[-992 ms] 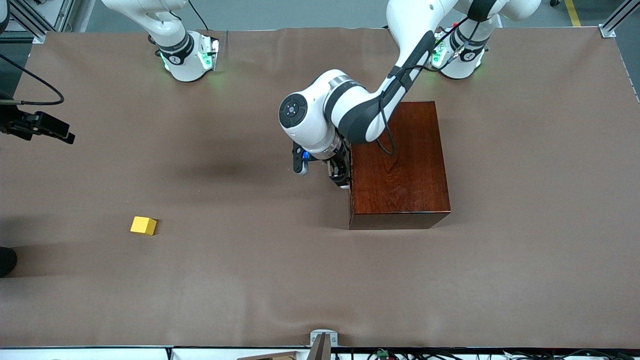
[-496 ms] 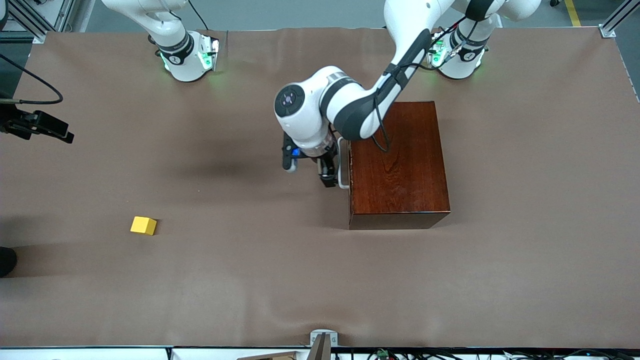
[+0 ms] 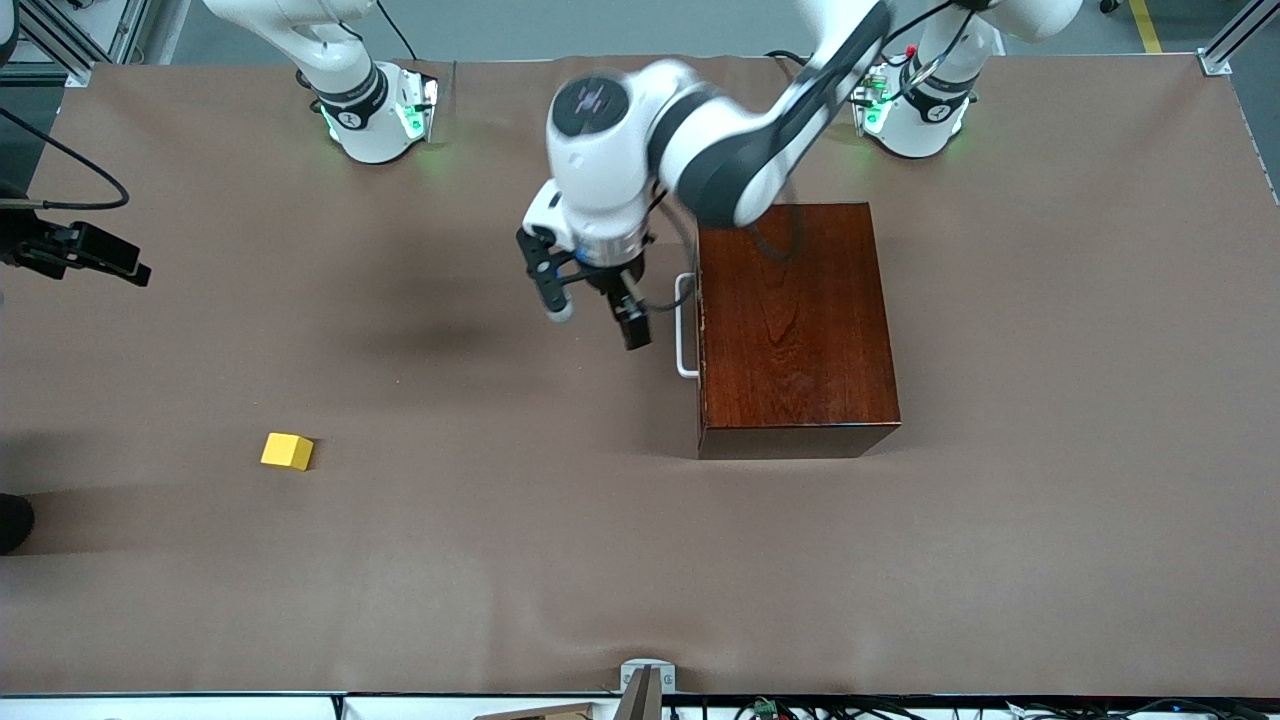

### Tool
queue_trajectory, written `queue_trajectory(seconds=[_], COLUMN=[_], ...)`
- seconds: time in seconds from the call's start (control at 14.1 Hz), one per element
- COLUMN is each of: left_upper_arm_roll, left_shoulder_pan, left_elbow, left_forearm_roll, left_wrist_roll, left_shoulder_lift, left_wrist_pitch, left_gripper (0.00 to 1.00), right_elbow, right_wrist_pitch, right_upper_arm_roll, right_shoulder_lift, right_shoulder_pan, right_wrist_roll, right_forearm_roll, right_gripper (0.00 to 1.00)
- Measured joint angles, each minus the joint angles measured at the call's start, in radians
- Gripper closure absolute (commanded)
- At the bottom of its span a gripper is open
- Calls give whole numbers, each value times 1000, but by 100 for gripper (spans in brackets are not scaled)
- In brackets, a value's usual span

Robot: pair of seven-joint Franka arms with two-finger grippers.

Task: Open drawer, take yellow block, close drawer

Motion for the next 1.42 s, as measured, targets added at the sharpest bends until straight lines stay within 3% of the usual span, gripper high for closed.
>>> queue_trajectory(seconds=[0.28,0.5,0.85,1.06,1.28,1.42], left_upper_arm_roll=[7,9,8,8,15,32], left_shoulder_pan=[163,319,555,667,719,720], left_elbow=[-3,-16,-26,-34,-55,-72], left_forearm_roll=[-5,-12,-72,-92,-94,-94], left_wrist_roll=[-66,-66,-62,42,97,30], left_shoulder_lift=[-179,-271,-337,-358,-380,-396], left_wrist_pitch=[-215,-292,-357,-398,-403,-403], left_gripper=[0,0,0,0,0,0], right_elbow=[0,0,0,0,0,0], right_wrist_pitch=[0,-3,-11,-11,-11,-11], right_upper_arm_roll=[1,2,0,-2,-3,-3], right_shoulder_lift=[1,1,1,1,1,1], right_shoulder_pan=[1,1,1,-1,-1,-1], right_wrist_roll=[0,0,1,2,2,3], right_forearm_roll=[-1,-6,-6,-6,-6,-6], right_gripper=[0,0,0,0,0,0])
